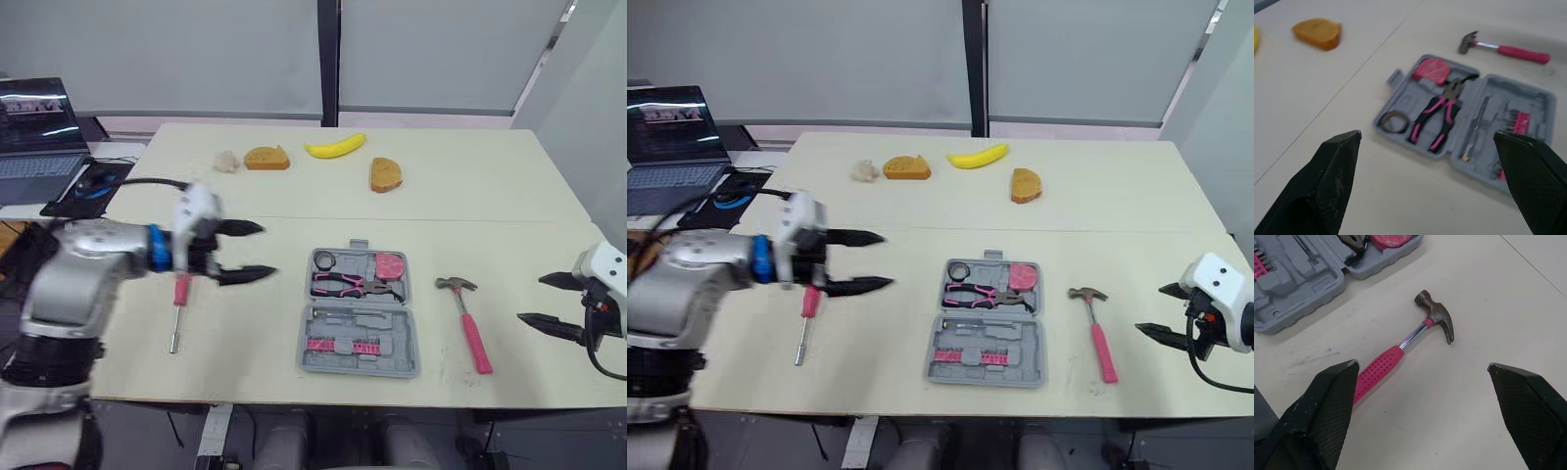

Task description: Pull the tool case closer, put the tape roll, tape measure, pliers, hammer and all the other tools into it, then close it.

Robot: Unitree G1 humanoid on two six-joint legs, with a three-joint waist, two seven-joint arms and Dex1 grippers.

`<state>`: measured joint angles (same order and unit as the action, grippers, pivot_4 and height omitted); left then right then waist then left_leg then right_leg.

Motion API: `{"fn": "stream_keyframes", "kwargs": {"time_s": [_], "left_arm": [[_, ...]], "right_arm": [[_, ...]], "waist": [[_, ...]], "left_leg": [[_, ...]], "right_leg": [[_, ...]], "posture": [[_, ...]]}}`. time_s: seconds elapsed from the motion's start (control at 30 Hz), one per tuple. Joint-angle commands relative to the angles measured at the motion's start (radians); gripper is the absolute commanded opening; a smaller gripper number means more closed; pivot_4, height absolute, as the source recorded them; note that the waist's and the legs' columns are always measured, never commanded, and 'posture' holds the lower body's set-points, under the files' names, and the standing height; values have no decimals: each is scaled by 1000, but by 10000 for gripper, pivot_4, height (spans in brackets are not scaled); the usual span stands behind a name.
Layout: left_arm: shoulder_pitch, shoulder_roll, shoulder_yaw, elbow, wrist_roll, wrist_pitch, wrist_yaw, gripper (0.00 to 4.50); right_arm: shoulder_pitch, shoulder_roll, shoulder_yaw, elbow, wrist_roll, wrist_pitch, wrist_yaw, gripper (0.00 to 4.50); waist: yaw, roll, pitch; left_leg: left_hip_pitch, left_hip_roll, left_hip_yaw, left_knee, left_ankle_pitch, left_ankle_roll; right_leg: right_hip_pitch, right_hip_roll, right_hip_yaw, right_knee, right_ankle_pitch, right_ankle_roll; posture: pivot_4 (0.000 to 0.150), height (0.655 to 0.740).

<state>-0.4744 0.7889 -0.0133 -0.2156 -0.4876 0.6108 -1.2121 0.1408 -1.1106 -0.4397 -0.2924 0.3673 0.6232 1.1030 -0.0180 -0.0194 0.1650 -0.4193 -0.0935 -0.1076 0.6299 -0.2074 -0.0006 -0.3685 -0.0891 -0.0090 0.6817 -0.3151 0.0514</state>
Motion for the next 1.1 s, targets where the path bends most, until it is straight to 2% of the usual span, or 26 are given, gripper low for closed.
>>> {"fn": "stream_keyframes", "kwargs": {"time_s": [0.03, 0.23, 0.33, 0.5, 0.6, 0.7, 0.73, 0.83, 0.97, 1.1], "left_arm": [[-27, -96, -94, -159, -64, 58, 56, 44714], [-24, -186, -170, -192, -65, 59, 95, 44714], [-22, -195, -179, -186, -65, 54, 101, 44714], [-15, -198, -186, -178, -57, 38, 106, 44714], [4, -194, -199, -180, -33, 22, 118, 44714], [20, -210, -198, -191, -26, 23, 160, 44714], [41, -212, -202, -205, -22, 22, 173, 44714], [78, -221, -213, -233, -12, 23, 209, 44714], [99, -235, -214, -249, -5, 29, 259, 44714], [132, -238, -218, -283, -6, 45, 301, 44714]], "right_arm": [[6, 0, -56, -68, 23, 33, -16, 45000], [53, -17, -71, -128, -1, 23, -4, 45000], [61, -77, -9, -110, -78, -97, 36, 45000], [-43, -149, 173, -19, -180, -344, 101, 45000], [-204, -160, 357, 87, -290, -559, 166, 45000], [-388, -112, 526, 255, -463, -862, 157, 45000], [-477, -90, 606, 353, -563, -1027, 142, 45000], [-681, -28, 768, 603, -755, -1354, 104, 45000], [-874, 49, 915, 838, -950, -1630, 14, 45000], [-990, 103, 1016, 973, -1149, -1766, -128, 45000]], "waist": [[-3, 0, 0], [-8, 0, 0], [-6, 0, 0], [-8, 0, 0], [-11, 0, 0], [-14, 0, 0], [-13, 0, 0], [-14, 1, 0], [-12, 1, 1], [-11, 1, 1]], "left_leg": [[0, 0, 0, 0, 0, 0], [1, 1, 0, 0, 0, 0], [2, 0, 0, 0, 0, 0], [3, 1, 0, 0, 0, 0], [3, 0, 0, 0, 0, 0], [4, 1, 0, 0, 0, 0], [4, 1, 0, 0, 0, 0], [4, 0, 1, 0, 0, 0], [4, 0, 2, 0, 3, -5], [4, 0, 2, 0, 3, -5]], "right_leg": [[0, 0, 0, 0, 0, 0], [1, 2, -1, 1, 0, 0], [2, 2, -1, 0, 0, 0], [3, 2, -1, 0, 0, 0], [3, 2, -1, -1, 0, 0], [4, 1, -1, -1, 0, 0], [4, 2, -1, -1, 0, 0], [4, 2, -1, -1, 0, 0], [2, 2, 0, -1, 0, 0], [1, 2, 1, -1, 0, 0]], "posture": [[1500, 7400], [1500, 7400], [1500, 7400], [1500, 7400], [1500, 7400], [1500, 7400], [1500, 7400], [1500, 7400], [1500, 7400], [1500, 7400]]}}
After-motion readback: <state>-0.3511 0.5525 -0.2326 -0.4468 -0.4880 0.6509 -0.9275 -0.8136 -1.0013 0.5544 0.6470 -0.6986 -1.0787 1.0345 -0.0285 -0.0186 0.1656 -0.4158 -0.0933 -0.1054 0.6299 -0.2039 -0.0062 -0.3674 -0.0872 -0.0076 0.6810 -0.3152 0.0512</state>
